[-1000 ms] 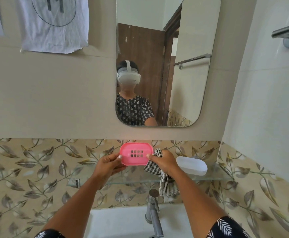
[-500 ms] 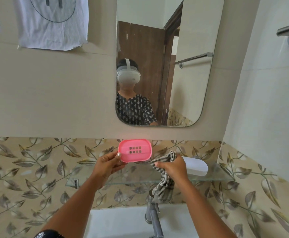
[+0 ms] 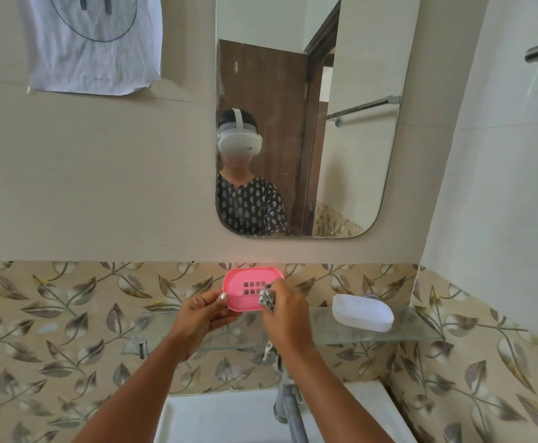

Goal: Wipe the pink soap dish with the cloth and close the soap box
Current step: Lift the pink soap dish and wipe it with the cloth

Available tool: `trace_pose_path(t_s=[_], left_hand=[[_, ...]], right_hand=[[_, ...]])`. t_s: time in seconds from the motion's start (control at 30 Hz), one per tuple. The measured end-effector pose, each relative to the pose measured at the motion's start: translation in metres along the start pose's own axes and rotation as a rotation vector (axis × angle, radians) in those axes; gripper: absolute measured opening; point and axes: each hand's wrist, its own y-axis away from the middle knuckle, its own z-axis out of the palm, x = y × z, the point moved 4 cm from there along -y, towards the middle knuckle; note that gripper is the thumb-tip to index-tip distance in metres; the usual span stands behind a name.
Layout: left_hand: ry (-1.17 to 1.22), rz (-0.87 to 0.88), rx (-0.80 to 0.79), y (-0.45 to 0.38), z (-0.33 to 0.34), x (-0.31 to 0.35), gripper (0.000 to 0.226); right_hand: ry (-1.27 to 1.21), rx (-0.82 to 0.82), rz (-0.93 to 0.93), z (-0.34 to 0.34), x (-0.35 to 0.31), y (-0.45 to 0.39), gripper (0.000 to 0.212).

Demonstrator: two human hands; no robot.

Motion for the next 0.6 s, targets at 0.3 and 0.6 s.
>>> trace_pose_path(t_s=[0.3, 0.6], left_hand=[[0.012, 0.024, 0.002, 0.002, -0.001, 0.001, 0.021], [0.032, 0.022, 0.016, 0.002, -0.004, 0.001, 0.02]], right_hand=[[-0.029, -0.052, 0.023, 0.025, -0.024, 0.02, 0.02], [-0.071, -0.167, -0.072, 0.037, -0.05, 0.03, 0.027]])
